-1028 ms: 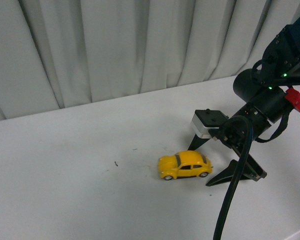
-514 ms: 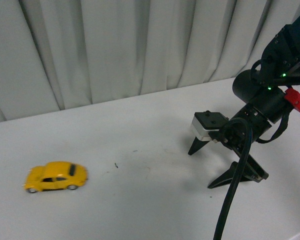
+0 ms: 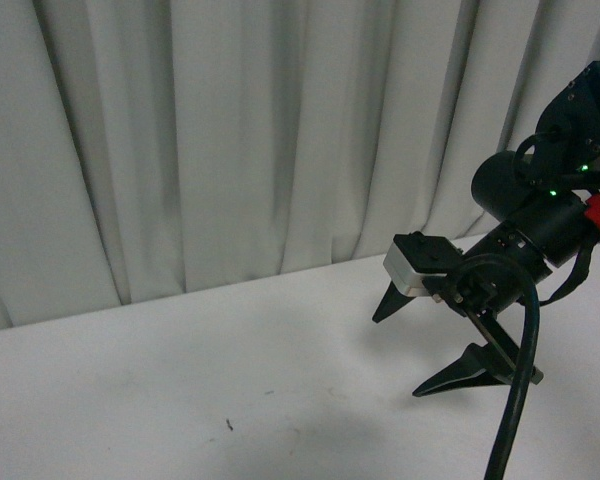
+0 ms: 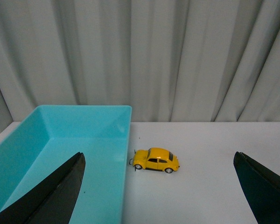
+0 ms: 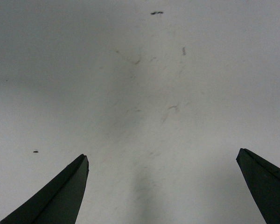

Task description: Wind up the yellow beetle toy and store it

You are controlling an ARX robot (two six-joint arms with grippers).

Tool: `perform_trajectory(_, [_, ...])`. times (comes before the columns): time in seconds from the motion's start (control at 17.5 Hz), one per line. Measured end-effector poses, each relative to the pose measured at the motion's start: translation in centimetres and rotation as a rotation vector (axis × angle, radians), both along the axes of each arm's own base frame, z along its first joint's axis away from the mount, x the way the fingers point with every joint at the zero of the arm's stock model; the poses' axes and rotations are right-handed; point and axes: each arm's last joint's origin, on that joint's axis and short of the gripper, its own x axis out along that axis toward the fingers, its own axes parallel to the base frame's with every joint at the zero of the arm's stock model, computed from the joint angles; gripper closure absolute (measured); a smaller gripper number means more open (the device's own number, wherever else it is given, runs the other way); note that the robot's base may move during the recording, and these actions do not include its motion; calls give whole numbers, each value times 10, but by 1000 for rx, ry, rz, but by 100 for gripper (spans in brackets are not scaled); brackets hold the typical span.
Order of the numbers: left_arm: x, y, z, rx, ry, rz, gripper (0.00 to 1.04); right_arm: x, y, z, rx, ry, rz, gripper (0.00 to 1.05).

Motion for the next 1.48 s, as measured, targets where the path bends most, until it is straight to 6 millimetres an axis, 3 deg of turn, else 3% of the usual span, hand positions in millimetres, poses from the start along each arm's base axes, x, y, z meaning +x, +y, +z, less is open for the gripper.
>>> perform_trajectory(0.23, [0, 0, 0, 0, 0, 0, 7, 9, -2, 47, -11, -154, 5, 7])
perform_trajectory(0.34, [0, 0, 0, 0, 0, 0, 7, 15, 1, 46, -94, -283, -62, 10])
perform_trajectory(0.4, [0, 0, 0, 0, 0, 0, 7, 14, 7, 39, -225, -400, -217, 17])
perform_trajectory(0.51, [0, 0, 0, 0, 0, -1, 7, -18, 28, 19, -189, -484, -625, 33])
perform_trajectory(0.57, [0, 0, 0, 0, 0, 1, 7, -39, 39, 15, -65, -523, -825, 42])
perform_trajectory(0.63, [0, 0, 0, 0, 0, 0, 7, -65, 52, 24, 182, -593, -1030, 55])
perform_trajectory(0.74, [0, 0, 0, 0, 0, 0, 7, -109, 62, 58, 621, -688, -1175, 78])
perform_trajectory(0.86, [0, 0, 0, 0, 0, 0, 7, -139, 72, 45, 707, -556, -1245, 103])
perform_trajectory(1.48, [0, 0, 0, 0, 0, 0, 7, -211, 72, 47, 752, -534, -1266, 103])
